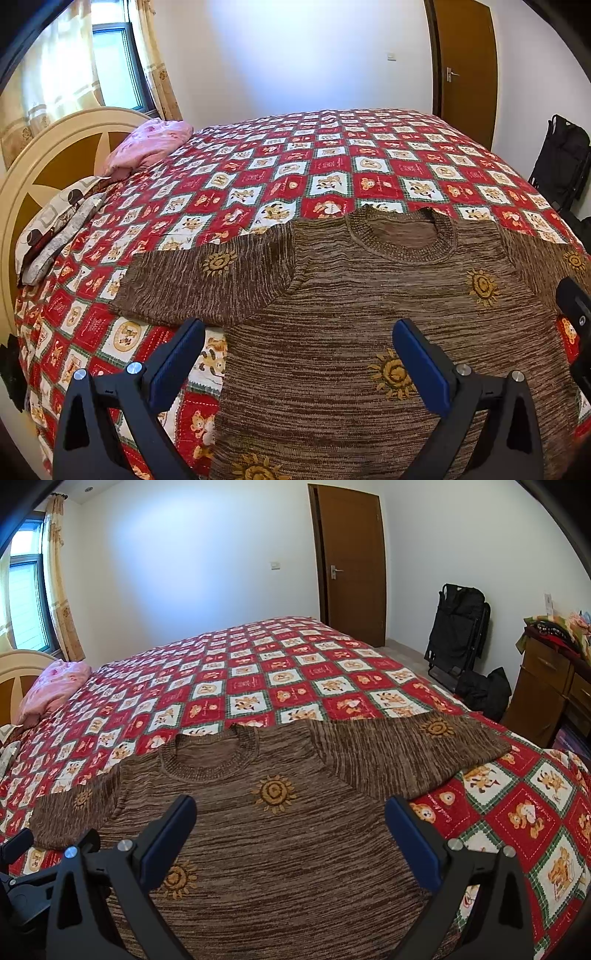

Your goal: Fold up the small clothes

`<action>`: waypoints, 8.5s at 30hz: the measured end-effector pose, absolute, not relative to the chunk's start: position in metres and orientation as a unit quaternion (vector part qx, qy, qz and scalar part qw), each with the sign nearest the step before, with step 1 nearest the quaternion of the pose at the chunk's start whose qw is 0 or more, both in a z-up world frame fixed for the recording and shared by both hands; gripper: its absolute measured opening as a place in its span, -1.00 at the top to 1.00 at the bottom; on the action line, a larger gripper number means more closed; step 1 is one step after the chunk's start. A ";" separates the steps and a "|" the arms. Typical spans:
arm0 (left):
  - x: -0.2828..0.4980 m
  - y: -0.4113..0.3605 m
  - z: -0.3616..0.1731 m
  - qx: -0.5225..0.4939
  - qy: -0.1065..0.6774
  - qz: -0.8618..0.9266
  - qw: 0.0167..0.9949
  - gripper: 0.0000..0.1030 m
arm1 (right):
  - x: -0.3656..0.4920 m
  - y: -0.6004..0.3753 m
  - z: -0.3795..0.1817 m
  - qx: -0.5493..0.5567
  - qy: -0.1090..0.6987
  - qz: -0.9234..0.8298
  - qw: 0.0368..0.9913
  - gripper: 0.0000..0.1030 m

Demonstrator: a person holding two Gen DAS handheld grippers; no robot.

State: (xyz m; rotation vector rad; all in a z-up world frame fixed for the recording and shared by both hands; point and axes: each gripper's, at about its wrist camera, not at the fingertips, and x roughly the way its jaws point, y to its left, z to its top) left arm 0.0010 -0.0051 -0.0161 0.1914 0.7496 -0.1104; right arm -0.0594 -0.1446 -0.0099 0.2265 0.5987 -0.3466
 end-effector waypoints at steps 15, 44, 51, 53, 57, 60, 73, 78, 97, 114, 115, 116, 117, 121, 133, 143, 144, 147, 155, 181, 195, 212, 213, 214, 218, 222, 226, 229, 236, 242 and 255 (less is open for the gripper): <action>-0.002 -0.003 -0.016 0.087 0.371 -0.056 0.923 -0.98 | -0.059 -0.144 -0.009 0.111 0.292 -0.170 0.934 -1.00; -0.001 -0.009 -0.016 0.087 0.375 -0.061 0.921 -0.98 | -0.061 -0.146 -0.008 0.117 0.299 -0.170 0.932 -1.00; -0.002 -0.010 -0.017 0.088 0.378 -0.062 0.920 -0.98 | -0.061 -0.147 -0.009 0.116 0.302 -0.169 0.931 -1.00; -0.002 -0.010 -0.017 0.088 0.378 -0.062 0.920 -0.98 | -0.062 -0.147 -0.010 0.116 0.303 -0.169 0.931 -1.00; -0.001 -0.011 -0.019 0.087 0.379 -0.064 0.919 -0.98 | -0.058 -0.147 -0.011 0.116 0.304 -0.169 0.930 -1.00; 0.000 -0.011 -0.021 0.085 0.383 -0.067 0.917 -0.98 | -0.057 -0.146 -0.012 0.116 0.304 -0.168 0.931 -1.00; 0.005 -0.004 -0.021 0.052 0.378 -0.098 0.919 -0.97 | -0.054 -0.175 -0.007 0.092 0.288 -0.181 0.936 -0.98; 0.002 0.000 -0.012 0.060 0.337 -0.093 0.935 -0.97 | -0.065 -0.255 0.005 0.122 0.275 -0.238 0.924 -0.66; 0.031 0.021 -0.030 0.022 0.394 -0.075 0.916 -0.97 | -0.033 -0.498 -0.072 0.326 0.388 -0.321 0.800 -0.29; 0.034 0.026 -0.032 0.008 0.401 -0.085 0.912 -0.97 | -0.015 -0.478 -0.053 0.264 0.412 -0.281 0.826 0.79; 0.033 0.027 -0.031 0.006 0.401 -0.085 0.912 -0.97 | -0.014 -0.470 -0.045 0.250 0.407 -0.283 0.832 0.79; 0.033 0.029 -0.030 0.004 0.400 -0.085 0.913 -0.97 | -0.010 -0.458 -0.036 0.232 0.402 -0.283 0.840 0.79; 0.033 0.030 -0.030 0.002 0.399 -0.085 0.913 -0.97 | -0.006 -0.449 -0.029 0.220 0.398 -0.281 0.845 0.79; 0.033 0.034 -0.027 -0.006 0.395 -0.085 0.915 -0.97 | 0.012 -0.383 0.009 0.156 0.373 -0.245 0.881 0.79; 0.030 0.056 -0.027 -0.015 0.387 -0.076 0.919 -0.97 | 0.095 -0.150 -0.031 0.028 0.385 -0.077 0.919 0.80; 0.040 0.074 -0.037 -0.017 0.393 -0.056 0.918 -0.97 | 0.107 -0.113 -0.091 0.047 0.398 0.013 0.916 -0.20; 0.041 0.074 -0.038 -0.013 0.394 -0.054 0.917 -0.97 | 0.100 -0.121 -0.080 0.062 0.374 0.017 0.925 -0.18; 0.042 0.072 -0.040 -0.008 0.392 -0.049 0.919 -0.97 | 0.077 -0.163 -0.050 0.094 0.307 -0.039 0.946 -0.08; 0.042 0.064 -0.042 -0.014 0.399 -0.059 0.915 -0.97 | 0.080 -0.195 -0.080 0.124 0.383 -0.046 0.914 0.09; 0.040 0.052 -0.039 0.014 0.395 -0.059 0.917 -0.97 | 0.095 -0.121 -0.097 0.047 0.406 -0.024 0.912 0.72; 0.069 0.203 -0.047 -0.133 0.387 0.088 0.908 -0.97 | 0.053 -0.132 -0.073 0.108 0.321 -0.002 0.941 -0.28; 0.151 0.284 -0.100 -0.203 0.431 0.162 0.865 -0.91 | 0.053 -0.110 -0.094 0.056 0.328 -0.001 0.943 -0.32; 0.152 0.281 -0.100 -0.196 0.428 0.164 0.867 -0.84 | 0.054 -0.109 -0.095 0.056 0.331 -0.002 0.942 -0.32; 0.152 0.280 -0.099 -0.194 0.424 0.166 0.869 -0.52 | 0.055 -0.109 -0.096 0.056 0.335 -0.001 0.941 -0.32; 0.152 0.282 -0.102 -0.208 0.417 0.154 0.871 0.49 | 0.056 -0.111 -0.099 0.061 0.343 -0.005 0.937 -0.32; 0.152 0.282 -0.102 -0.205 0.415 0.152 0.873 0.80 | 0.054 -0.112 -0.097 0.064 0.340 -0.006 0.938 -0.32; 0.149 0.261 -0.074 -0.167 0.386 0.144 0.896 0.82 | 0.051 -0.116 -0.089 0.074 0.330 -0.007 0.941 -0.32; 0.144 0.223 -0.042 -0.128 0.351 0.108 0.921 0.82 | 0.048 -0.124 -0.079 0.086 0.325 -0.015 0.942 -0.32; 0.107 0.098 0.012 -0.050 0.289 -0.035 0.955 0.82 | 0.039 -0.159 -0.063 0.139 0.317 -0.037 0.937 -0.32; 0.081 -0.016 -0.010 0.011 0.307 -0.120 0.944 0.82 | 0.032 -0.186 -0.077 0.174 0.327 -0.063 0.927 -0.32; 0.053 -0.037 -0.067 0.043 0.418 -0.181 0.889 0.62 | 0.031 -0.192 -0.093 0.194 0.348 -0.048 0.916 -0.32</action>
